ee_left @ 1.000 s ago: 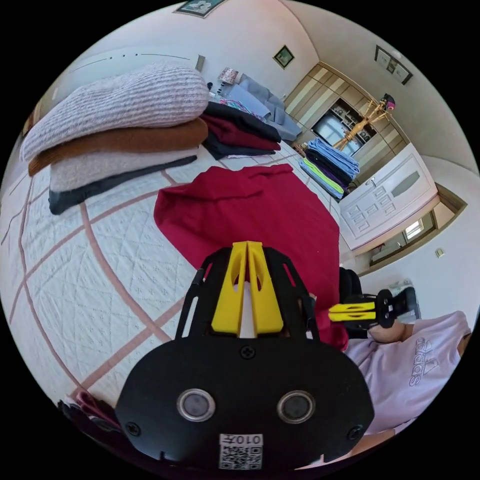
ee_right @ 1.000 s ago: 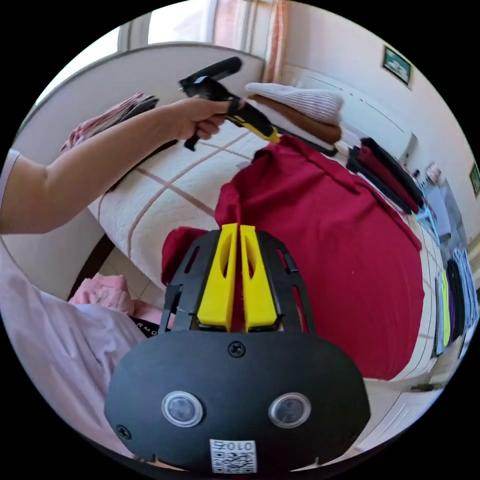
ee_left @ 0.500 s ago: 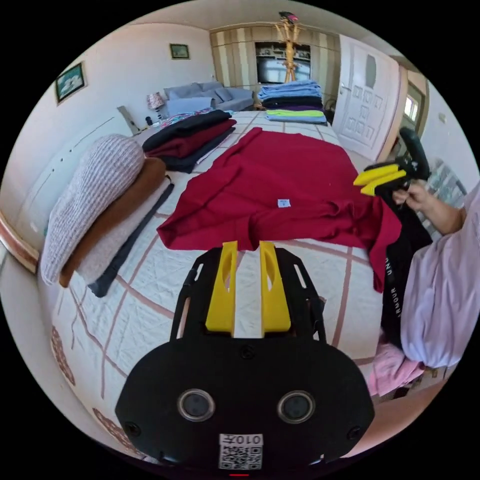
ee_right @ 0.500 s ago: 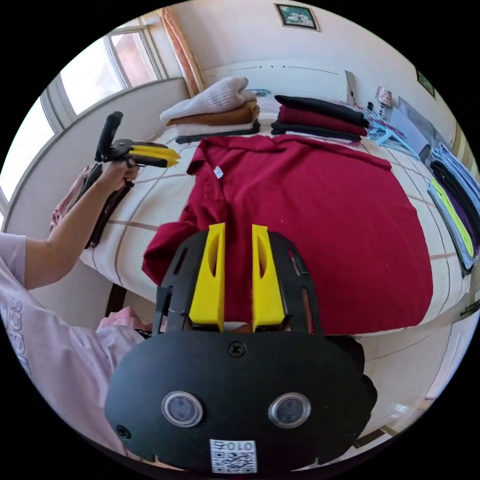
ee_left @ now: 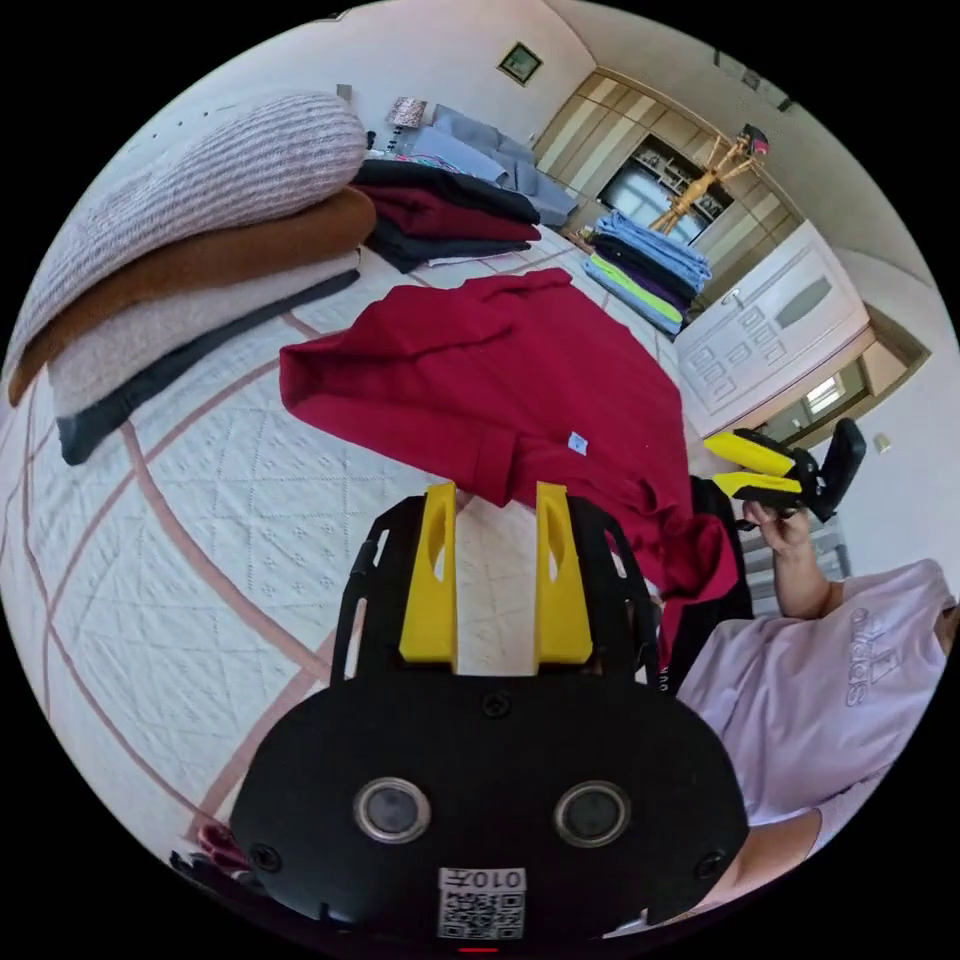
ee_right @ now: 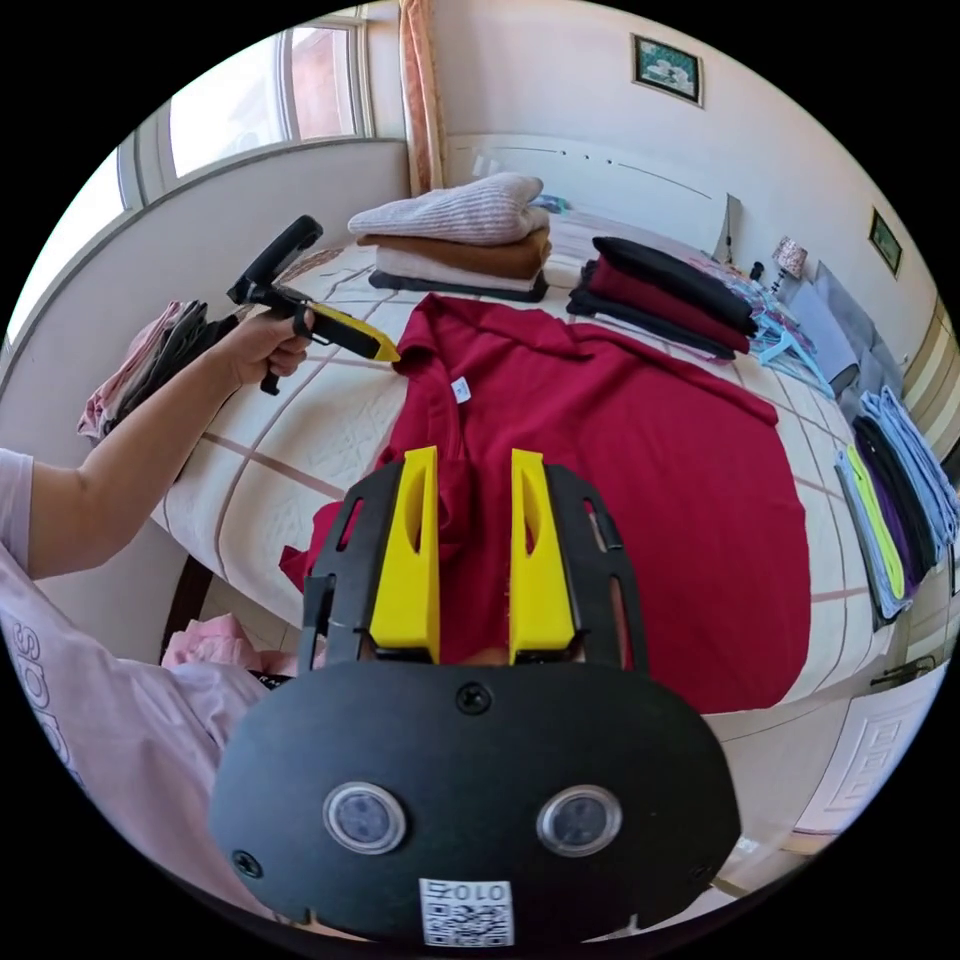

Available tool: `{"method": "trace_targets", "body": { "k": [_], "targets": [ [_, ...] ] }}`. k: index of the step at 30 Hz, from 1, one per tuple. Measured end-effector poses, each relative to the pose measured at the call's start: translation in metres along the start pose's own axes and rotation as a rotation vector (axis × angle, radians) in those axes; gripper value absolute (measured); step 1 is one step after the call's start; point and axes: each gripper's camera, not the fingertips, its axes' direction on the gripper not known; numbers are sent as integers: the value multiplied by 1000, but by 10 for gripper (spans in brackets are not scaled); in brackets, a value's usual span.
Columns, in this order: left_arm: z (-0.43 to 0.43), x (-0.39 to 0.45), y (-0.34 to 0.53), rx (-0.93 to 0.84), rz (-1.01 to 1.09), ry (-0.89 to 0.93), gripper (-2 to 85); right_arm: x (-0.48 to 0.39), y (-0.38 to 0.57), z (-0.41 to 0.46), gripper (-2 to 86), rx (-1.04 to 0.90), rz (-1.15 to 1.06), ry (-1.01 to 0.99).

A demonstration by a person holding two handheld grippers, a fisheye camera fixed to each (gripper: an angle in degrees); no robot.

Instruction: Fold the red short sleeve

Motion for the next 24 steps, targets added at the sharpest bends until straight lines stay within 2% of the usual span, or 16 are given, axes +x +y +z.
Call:
{"method": "trace_targets", "body": {
  "k": [4,11,14,17,22,24],
  "targets": [
    [-8,-29,2,41,-68,149,123,2,-10,17,113,-71,-11,-66],
    [-7,-56,-2,11,-173,215,96,-19,-5,58,104,-215,-59,-68],
    [-4,-61,-5,-5,-183,184,59,-19,-1,54,78,-204,-61,-62],
    [-9,-65,-6,52,-178,190,20,-17,-3,58,54,-206,-74,-17],
    [-29,-66,-9,71,-156,183,2,-12,-9,49,39,-191,-72,-29],
    [-45,-67,-11,59,-140,169,0,-18,-18,27,37,-156,-99,-126]
  ]
}}
